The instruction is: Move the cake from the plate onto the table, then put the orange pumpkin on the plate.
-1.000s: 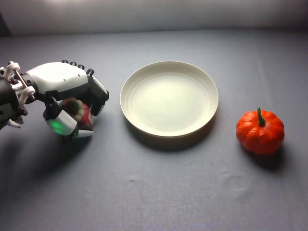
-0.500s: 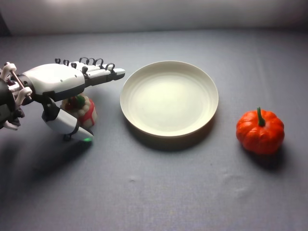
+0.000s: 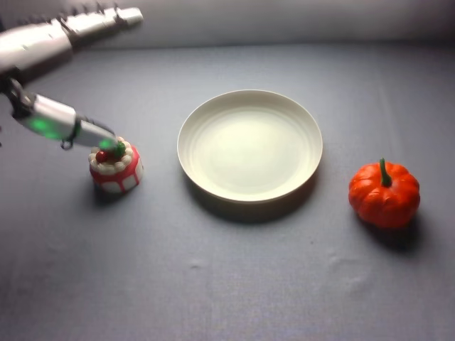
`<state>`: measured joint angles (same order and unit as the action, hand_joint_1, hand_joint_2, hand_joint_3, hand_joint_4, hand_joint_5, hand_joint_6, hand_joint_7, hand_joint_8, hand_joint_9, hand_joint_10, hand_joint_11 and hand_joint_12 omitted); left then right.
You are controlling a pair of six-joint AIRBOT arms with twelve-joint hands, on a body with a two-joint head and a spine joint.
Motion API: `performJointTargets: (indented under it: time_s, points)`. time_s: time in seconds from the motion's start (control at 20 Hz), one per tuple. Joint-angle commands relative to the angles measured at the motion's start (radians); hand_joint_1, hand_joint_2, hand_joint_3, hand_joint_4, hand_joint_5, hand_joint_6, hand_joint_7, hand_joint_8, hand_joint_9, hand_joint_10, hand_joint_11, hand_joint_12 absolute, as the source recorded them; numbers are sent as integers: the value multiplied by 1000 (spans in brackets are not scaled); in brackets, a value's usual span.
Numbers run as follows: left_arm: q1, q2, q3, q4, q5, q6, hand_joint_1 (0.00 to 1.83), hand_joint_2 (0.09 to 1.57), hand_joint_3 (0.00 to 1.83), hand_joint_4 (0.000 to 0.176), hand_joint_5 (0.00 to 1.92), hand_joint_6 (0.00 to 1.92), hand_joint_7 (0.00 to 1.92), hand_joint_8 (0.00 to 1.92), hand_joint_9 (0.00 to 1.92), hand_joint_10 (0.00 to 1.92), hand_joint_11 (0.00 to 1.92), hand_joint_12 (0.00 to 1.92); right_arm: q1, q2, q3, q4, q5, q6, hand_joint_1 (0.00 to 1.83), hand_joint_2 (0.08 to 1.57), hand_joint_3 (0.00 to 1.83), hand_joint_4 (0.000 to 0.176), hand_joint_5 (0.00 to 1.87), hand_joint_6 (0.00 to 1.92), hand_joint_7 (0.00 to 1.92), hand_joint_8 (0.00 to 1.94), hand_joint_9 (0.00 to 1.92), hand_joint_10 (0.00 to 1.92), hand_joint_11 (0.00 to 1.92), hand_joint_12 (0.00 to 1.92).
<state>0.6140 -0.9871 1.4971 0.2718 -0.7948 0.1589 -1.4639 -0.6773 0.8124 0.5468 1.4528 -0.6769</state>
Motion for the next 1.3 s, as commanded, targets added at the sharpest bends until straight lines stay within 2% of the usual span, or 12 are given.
performJointTargets:
  time_s: [0.0,0.15,0.25,0.3,0.35,0.4,0.45,0.5,0.65,0.75,0.95,1.25]
  points:
    - [-7,16,-4,-37,-130,-2,1191,871,0,111,37,1,0,0,44,5,2,867,1,5,9,14,94,9,305,1083,0,91,113,0,103,0,91,0,2,551]
    - [0,71,-50,-38,-158,-2,1131,935,2,91,1,0,0,0,173,26,16,1187,9,2,23,-3,44,9,401,1082,0,84,139,8,116,5,108,7,19,559]
    - [38,118,-96,-69,-189,-2,990,932,0,137,30,5,141,24,333,53,0,1103,47,-4,54,-41,-40,9,558,1082,0,102,174,6,111,1,112,3,5,507]
    - [61,129,-108,-83,-204,-2,965,947,4,133,35,3,194,23,389,54,0,1058,91,-13,79,-74,-107,9,654,1085,0,64,178,4,105,0,110,1,24,512]
    - [84,134,-114,-93,-215,-2,965,947,4,133,35,3,194,23,389,54,0,1058,143,-28,110,-113,-188,9,654,1085,0,64,178,4,105,0,110,1,24,512]
    - [106,134,-118,-106,-227,-2,974,964,5,111,50,5,201,4,396,29,17,1030,213,-52,150,-159,-285,9,766,1056,0,17,177,0,163,6,141,2,4,636]
    - [124,134,-118,-123,-242,-2,968,972,7,102,50,4,189,0,384,21,30,1035,325,-96,209,-235,-430,5,771,1024,0,34,216,1,228,3,216,10,0,822]
    - [134,135,-120,-135,-256,-2,964,971,5,105,58,6,189,1,383,18,47,1038,396,-126,244,-284,-514,-3,793,1014,0,42,221,0,243,3,223,7,0,861]
    - [180,153,-142,-170,-313,-2,1005,945,0,136,110,6,210,2,428,16,57,1006,632,-229,342,-510,-818,-9,805,971,0,3,258,4,295,6,292,19,0,1220]
    - [195,158,-149,-184,-335,-2,1018,947,1,152,113,0,211,0,443,5,61,973,724,-266,360,-642,-936,-9,930,928,0,0,343,24,349,12,343,28,0,1349]
    - [195,156,-153,-187,-342,-2,1016,952,1,126,85,0,193,0,451,1,102,1055,760,-293,372,-720,-997,-9,947,928,0,0,361,13,344,1,331,13,0,1233]
    - [196,147,-151,-192,-342,-2,990,942,0,133,59,0,135,0,419,0,168,976,812,-289,339,-797,-1005,-9,937,928,0,0,301,0,251,0,269,3,0,1143]
